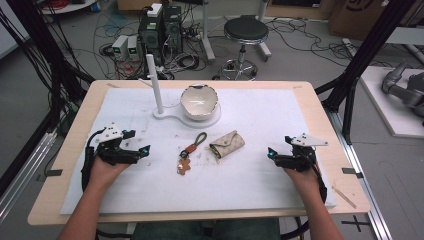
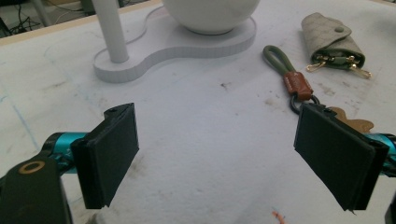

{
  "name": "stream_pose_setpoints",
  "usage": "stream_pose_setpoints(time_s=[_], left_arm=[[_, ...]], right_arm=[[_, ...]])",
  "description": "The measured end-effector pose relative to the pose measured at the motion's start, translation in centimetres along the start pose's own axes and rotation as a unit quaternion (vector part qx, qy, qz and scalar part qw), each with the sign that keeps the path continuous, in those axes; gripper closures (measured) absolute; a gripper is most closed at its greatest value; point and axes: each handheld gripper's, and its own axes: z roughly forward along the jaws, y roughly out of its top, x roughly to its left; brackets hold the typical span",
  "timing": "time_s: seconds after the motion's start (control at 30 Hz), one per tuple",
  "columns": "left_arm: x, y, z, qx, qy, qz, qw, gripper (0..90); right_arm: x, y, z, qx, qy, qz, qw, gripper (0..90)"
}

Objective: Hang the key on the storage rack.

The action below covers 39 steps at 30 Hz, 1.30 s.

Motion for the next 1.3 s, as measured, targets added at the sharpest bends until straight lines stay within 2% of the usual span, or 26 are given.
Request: stream_pose_setpoints(time_s=[0.27,0.63,0.8,1.03,1.13,1.2,1.3], left_arm=[[-0.7,1.0,1.7,0.002,-0.015,0.002,0.9999,13.7],[-1.5,2.0,4.2,-0.001,-0.042,0.006,0.9991,13.7],[-2.0,2.6,5.7,0.011,-0.054,0.009,0.9984,13.7],[-3.5,3.2,8.4,0.026,-0.078,0.019,0.9964,14.1],[-3.9,3.4,9.2,0.038,-0.085,0.021,0.9954,14.1],[-4.5,3.7,10.0,0.051,-0.090,0.037,0.9939,14.1],[-5.1,3.7,11.0,0.068,-0.094,0.042,0.9924,14.4]], right_arm=[[0.5,-0.7,-0.5,0.009,0.003,-0.011,0.9999,18.3],[0.3,-2.0,-2.3,0.014,-0.009,-0.005,0.9999,18.3],[0.0,-2.6,-3.2,0.016,-0.017,-0.001,0.9997,18.3],[-0.2,-3.6,-4.6,0.019,-0.031,0.003,0.9993,18.3],[-0.3,-3.8,-5.0,0.020,-0.035,0.004,0.9992,18.3],[-0.4,-4.2,-5.6,0.021,-0.039,0.005,0.9990,18.3],[-0.4,-4.5,-6.1,0.022,-0.044,0.007,0.9988,18.3]])
